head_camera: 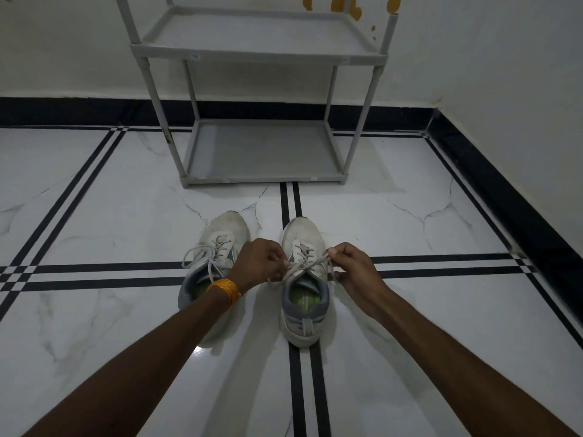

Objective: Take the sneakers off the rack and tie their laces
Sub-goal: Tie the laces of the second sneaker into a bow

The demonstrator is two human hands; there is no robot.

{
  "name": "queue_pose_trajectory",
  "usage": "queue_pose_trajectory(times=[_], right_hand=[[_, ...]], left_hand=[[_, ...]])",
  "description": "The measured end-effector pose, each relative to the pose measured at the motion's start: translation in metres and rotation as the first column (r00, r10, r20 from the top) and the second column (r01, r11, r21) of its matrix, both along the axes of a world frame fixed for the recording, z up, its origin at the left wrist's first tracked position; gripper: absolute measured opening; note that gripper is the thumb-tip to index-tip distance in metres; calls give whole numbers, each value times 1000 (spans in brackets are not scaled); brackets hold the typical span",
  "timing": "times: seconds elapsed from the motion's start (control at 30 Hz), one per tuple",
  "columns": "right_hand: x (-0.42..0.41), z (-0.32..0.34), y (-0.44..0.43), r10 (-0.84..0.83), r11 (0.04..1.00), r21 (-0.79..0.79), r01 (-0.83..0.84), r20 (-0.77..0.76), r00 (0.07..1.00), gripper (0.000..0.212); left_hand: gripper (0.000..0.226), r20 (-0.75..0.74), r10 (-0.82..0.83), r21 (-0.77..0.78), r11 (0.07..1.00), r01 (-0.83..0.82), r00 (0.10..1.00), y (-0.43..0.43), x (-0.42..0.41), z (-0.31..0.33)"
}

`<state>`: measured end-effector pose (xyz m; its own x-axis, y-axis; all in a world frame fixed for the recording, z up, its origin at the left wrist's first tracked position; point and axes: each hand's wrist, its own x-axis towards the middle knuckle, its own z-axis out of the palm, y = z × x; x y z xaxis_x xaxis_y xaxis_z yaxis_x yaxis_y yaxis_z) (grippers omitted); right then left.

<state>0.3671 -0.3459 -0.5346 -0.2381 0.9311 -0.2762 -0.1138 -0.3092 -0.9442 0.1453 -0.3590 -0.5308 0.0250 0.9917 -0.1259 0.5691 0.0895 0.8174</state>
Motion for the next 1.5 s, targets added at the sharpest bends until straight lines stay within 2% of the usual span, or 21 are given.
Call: queue_pose_trajectory(times=[0.07, 0.13, 0.2, 0.27, 0.33, 0.4, 0.47, 0.5, 0.57, 0.7, 0.73, 0.8, 0.87, 0.93, 0.97, 1.0, 1.07, 1.13, 1.2, 1.27, 1.5], right_hand=[[-1, -2, 0, -49, 993, -113, 30, -171, 984, 26], [-1, -1, -2, -49, 987, -162, 14, -219, 974, 30], [-1, 1, -5, 27, 993, -113, -37, -90, 996, 33], [2, 3, -6, 133, 991, -20, -132, 74, 988, 29], [6, 5, -6, 184, 982, 10, -187, 156, 971, 30], [12, 3, -5, 139, 990, -28, -136, 159, 977, 29], [14, 0, -6, 78, 991, -117, -65, 115, 990, 9], [14, -2, -8, 52, 984, -175, -40, 67, 996, 6], [12, -8, -9, -35, 959, -282, 21, -44, 998, 14], [11, -9, -8, -114, 928, -361, 90, -48, 992, 11], [11, -9, -8, -107, 930, -355, 90, -28, 994, 12], [15, -10, -8, -69, 943, -324, 75, 27, 997, 12], [21, -8, -7, 40, 960, -280, 0, 138, 990, 16], [25, -5, -5, 167, 957, -275, -96, 249, 954, 23], [26, -3, -4, 205, 955, -270, -126, 288, 935, 26], [27, -2, -2, 212, 955, -267, -132, 298, 931, 27], [28, -4, 0, 154, 950, -301, -81, 227, 962, 19], [26, -10, 0, 55, 925, -381, -13, 101, 993, 15], [23, -15, -2, -35, 898, -437, 46, 35, 999, 17], [21, -19, -4, -93, 892, -443, 94, 24, 995, 20], [16, -19, -7, -167, 903, -388, 187, 86, 982, 21]], left_hand=[[9, -25, -4, 4, 1000, 4, 1000, 2, 2, -1], [9, -22, -2, 4, 1000, 2, 1000, 3, 3, -5], [9, -77, 3, 40, 999, 0, 997, 4, 6, -12], [8, -227, 19, 120, 993, 9, 974, 5, 6, -20], [14, -372, 25, 192, 980, 51, 928, 4, 4, -22], [34, -463, -23, 203, 970, 131, 886, 5, -1, -23], [41, -571, -55, 186, 963, 194, 819, 6, -4, -25], [42, -617, -52, 188, 959, 211, 785, 5, -4, -25], [45, -691, -63, 197, 942, 272, 720, 2, -5, -26], [45, -741, -56, 288, 873, 393, 669, -6, -11, -32], [41, -760, -43, 285, 874, 392, 648, -6, -13, -31], [32, -744, -7, 267, 913, 307, 668, -5, -14, -27], [21, -605, 117, 233, 972, 35, 788, -2, -12, -21], [20, -301, 246, 91, 969, -229, 921, 2, -13, -15], [17, -180, 284, 15, 958, -286, 942, 5, -13, -13], [16, -138, 283, -29, 957, -289, 949, 7, -13, -12], [14, -315, 178, 10, 983, -184, 932, 8, -13, -16], [12, -552, 100, 86, 994, -63, 828, 5, -11, -18], [12, -679, 36, 138, 987, 80, 733, 2, -11, -23], [11, -734, 8, 156, 975, 157, 679, 1, -11, -24], [11, -746, 38, 192, 968, 161, 665, -4, -16, -26]])
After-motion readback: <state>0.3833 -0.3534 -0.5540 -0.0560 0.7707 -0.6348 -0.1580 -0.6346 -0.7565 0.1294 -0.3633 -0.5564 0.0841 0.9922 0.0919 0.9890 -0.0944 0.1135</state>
